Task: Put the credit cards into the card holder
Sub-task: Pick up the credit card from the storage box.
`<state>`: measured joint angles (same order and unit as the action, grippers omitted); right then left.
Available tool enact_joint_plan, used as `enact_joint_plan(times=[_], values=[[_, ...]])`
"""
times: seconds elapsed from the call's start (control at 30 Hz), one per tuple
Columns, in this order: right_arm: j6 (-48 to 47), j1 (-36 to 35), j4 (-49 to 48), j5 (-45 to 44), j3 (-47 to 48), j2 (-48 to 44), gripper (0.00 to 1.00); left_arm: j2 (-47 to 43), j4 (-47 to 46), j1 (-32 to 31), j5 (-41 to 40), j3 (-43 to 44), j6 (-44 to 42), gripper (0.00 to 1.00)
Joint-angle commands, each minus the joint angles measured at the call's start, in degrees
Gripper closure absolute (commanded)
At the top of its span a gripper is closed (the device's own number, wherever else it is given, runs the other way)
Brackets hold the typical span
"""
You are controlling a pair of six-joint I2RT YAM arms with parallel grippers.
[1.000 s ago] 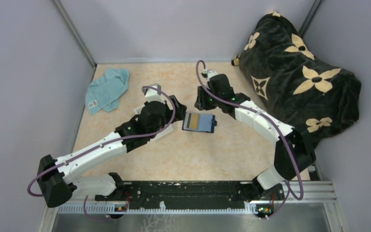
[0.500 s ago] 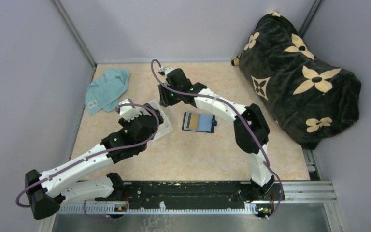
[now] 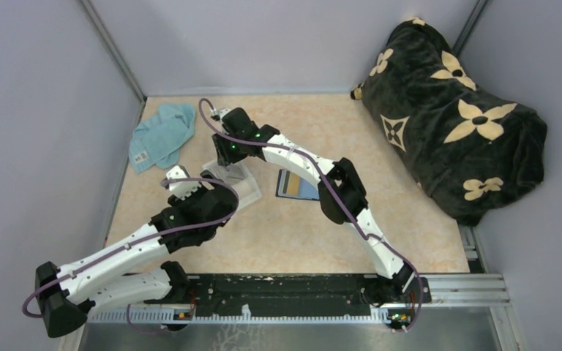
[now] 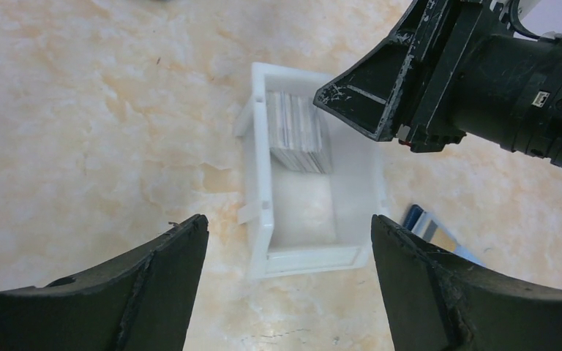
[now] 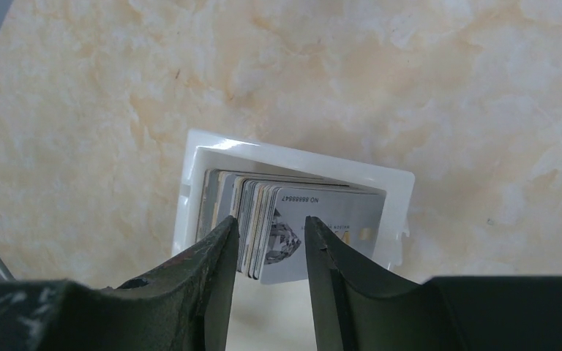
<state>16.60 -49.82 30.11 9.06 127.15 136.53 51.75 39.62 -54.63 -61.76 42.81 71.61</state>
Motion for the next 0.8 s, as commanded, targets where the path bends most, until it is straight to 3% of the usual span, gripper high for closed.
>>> enact_joint_plan(times=[0.0, 0.2, 0.4, 0.57, 0.77], values=[[0.2, -0.5, 2.4, -0.9, 4.6, 2.2, 0.60, -0.6, 2.9, -0.1, -2.3, -2.2, 5.9, 0.12], [0.7, -0.5, 3.0, -2.2, 4.8, 3.7, 0.59, -1.5, -5.8, 1.2, 1.8, -5.3, -2.7, 0.09], [1.5, -0.5, 4.8, -2.1, 6.7, 6.3, 0.58, -1.3, -15.6, 7.0, 11.0, -8.3, -13.4, 0.07], [2.5, -0.5, 6.1, -0.9, 8.8, 8.6, 0.58, -1.1, -20.1, 13.0, 20.1, -10.6, -17.6, 0.07], [3.5, -0.5, 7.2, 0.1, 9.5, 9.7, 0.58, 0.2, -22.5, 16.0, 24.6, -12.3, -18.8, 0.07]])
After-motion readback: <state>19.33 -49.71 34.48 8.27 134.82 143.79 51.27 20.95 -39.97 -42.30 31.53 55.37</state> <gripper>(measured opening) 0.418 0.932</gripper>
